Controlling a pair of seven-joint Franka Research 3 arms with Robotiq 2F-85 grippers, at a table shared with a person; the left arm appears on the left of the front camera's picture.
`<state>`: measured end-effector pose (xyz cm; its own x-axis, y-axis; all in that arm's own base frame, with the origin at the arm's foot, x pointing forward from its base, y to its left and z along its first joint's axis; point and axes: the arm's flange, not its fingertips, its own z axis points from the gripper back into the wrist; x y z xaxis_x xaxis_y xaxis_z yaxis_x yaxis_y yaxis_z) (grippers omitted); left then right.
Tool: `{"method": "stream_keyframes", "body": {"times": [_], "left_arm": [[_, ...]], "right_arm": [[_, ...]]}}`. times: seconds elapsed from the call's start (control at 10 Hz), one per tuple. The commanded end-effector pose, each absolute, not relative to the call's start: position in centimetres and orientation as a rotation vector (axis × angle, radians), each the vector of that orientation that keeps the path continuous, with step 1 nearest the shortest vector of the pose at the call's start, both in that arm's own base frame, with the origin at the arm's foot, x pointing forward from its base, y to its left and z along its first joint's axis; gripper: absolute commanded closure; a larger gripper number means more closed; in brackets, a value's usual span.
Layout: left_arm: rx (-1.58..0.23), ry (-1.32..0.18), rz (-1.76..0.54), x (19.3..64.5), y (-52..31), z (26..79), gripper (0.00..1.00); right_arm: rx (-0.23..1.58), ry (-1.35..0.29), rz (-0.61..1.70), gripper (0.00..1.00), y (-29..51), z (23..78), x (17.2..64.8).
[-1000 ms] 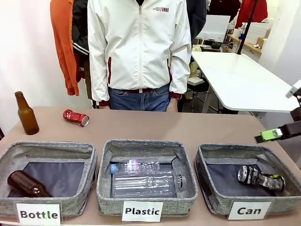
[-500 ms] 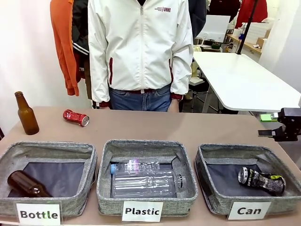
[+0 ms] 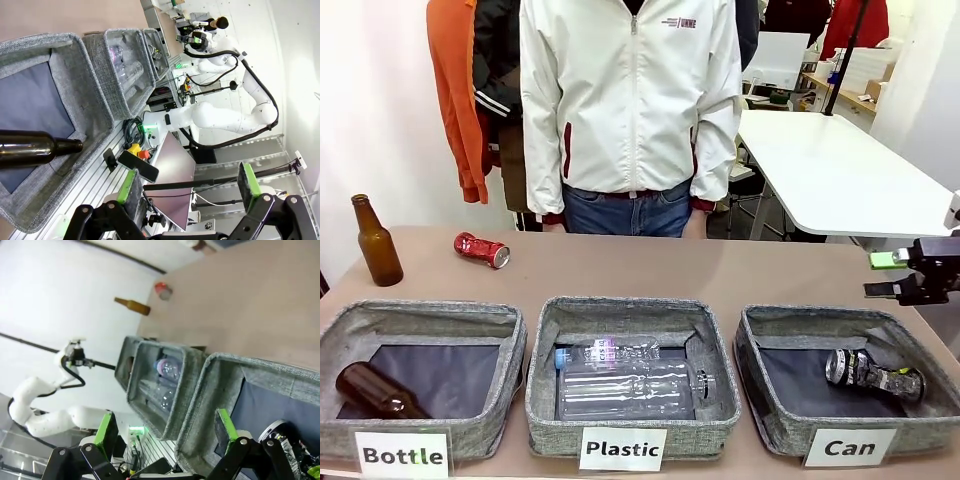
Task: Sort the can waste into the basket.
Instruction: Pick up the can waste from the table and place it in the right Fabric basket.
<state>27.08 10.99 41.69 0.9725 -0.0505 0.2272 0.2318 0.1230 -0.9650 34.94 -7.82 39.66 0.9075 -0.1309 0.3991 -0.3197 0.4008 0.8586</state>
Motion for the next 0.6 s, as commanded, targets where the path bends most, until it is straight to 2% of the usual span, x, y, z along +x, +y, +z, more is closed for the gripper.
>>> {"method": "stream_keyframes", "body": {"times": [0.0, 0.5], "left_arm": [[-1.441, -0.138, -0.199, 26.8, 11.06, 41.96, 0.0], [-1.441, -0.138, -0.199, 26.8, 11.06, 41.96, 0.0]], "right_arm": [[1.162, -0.453, 0.148, 0.0, -8.13, 39.73, 34.8], [1.162, -0.453, 0.148, 0.0, -8.13, 39.73, 34.8]]}}
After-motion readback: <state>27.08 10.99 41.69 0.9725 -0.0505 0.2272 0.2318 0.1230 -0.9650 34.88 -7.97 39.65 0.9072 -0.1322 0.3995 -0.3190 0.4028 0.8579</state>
